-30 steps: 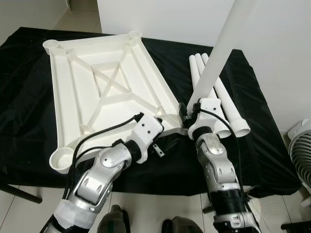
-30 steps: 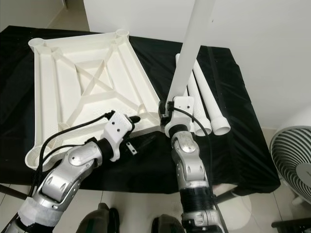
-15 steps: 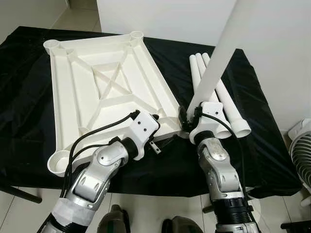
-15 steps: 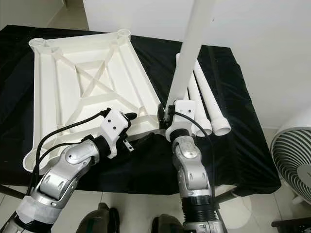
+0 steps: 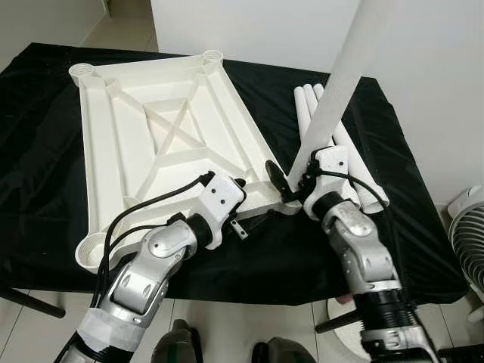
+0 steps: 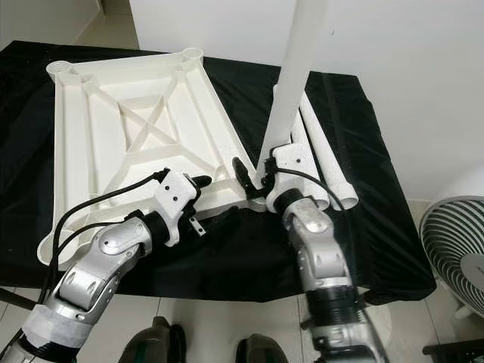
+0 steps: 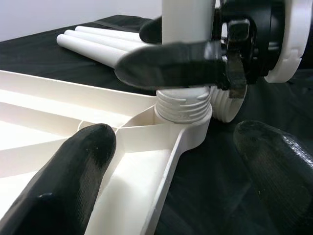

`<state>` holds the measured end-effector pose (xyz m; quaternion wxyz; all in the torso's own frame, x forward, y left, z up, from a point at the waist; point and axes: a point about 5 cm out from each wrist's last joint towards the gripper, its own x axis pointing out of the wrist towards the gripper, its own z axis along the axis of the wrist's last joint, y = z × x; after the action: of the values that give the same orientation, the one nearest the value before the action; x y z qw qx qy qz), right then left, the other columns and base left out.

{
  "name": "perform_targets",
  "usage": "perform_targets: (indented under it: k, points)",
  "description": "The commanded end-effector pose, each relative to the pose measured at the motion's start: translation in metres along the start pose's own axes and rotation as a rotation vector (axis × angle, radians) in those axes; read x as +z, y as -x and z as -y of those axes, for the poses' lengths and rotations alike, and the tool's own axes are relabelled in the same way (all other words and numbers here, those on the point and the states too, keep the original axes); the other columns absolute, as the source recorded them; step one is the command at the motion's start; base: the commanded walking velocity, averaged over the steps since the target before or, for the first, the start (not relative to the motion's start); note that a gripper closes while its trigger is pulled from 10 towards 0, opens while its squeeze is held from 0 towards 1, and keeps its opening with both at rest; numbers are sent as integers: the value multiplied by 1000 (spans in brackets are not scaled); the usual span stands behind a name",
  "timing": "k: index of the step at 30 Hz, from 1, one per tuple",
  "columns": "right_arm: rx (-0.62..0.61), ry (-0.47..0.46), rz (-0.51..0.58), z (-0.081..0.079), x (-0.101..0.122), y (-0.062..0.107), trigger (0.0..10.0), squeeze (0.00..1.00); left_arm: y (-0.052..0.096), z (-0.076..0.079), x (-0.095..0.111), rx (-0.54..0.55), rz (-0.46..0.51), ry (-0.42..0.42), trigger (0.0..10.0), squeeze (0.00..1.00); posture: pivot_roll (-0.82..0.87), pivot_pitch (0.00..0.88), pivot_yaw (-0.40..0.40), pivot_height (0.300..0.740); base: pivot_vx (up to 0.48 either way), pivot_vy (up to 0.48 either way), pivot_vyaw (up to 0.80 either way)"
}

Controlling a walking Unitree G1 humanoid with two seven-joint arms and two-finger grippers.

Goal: Building children table

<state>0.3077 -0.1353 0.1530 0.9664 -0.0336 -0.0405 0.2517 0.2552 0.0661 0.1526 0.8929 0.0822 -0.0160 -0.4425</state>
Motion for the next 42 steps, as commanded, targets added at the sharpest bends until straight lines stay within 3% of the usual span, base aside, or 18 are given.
perform_targets:
  k: [1, 9, 15, 16, 18, 19, 24, 31, 32, 42]
  points:
    - [44, 6, -10, 8, -4, 0, 10000, 0, -1, 3, -1, -44, -4, 11, 10000, 0, -39, 12, -26, 740, 0, 0, 0]
    - [132, 39, -35, 22, -14, 0, 10000, 0, -1, 1, 1, -17, 12, 11, 10000, 0, -31, 12, -26, 740, 0, 0, 0]
    - [143, 44, -36, 23, -15, -2, 10000, 0, -1, 0, 1, -14, 10, 16, 10000, 0, -29, 15, -27, 740, 0, 0, 0]
    - [157, 35, -41, 24, -17, -3, 824, 0, -1, -1, 1, -12, 10, 15, 10000, 0, -25, 19, -28, 740, 0, 0, 0]
    - [157, 35, -41, 24, -17, -3, 824, 0, -1, -1, 1, -12, 10, 15, 10000, 0, -25, 19, -28, 740, 0, 0, 0]
    - [174, 32, -39, 24, -18, -4, 0, 0, 0, -1, 1, -9, 5, 18, 10000, 0, -22, 23, -28, 740, 0, 0, 0]
    - [181, 31, -48, 24, -23, -5, 0, 0, -1, -2, -2, 14, -27, 91, 10000, 0, -16, 27, -29, 740, 0, 0, 0]
    - [146, 9, -53, 23, -27, -5, 0, 0, -2, -2, -3, 19, -38, 102, 10000, 0, -15, 26, -26, 740, 0, 0, 0]
    - [103, -7, -61, 22, -28, -6, 10000, 0, -2, -3, -3, 25, -34, 78, 10000, 0, -16, 26, -25, 740, 0, 0, 0]
    - [-19, -37, -67, 13, -27, -9, 10000, 0, -1, -3, -3, 15, -24, 55, 10000, 0, -20, 26, -14, 740, 0, 0, 0]
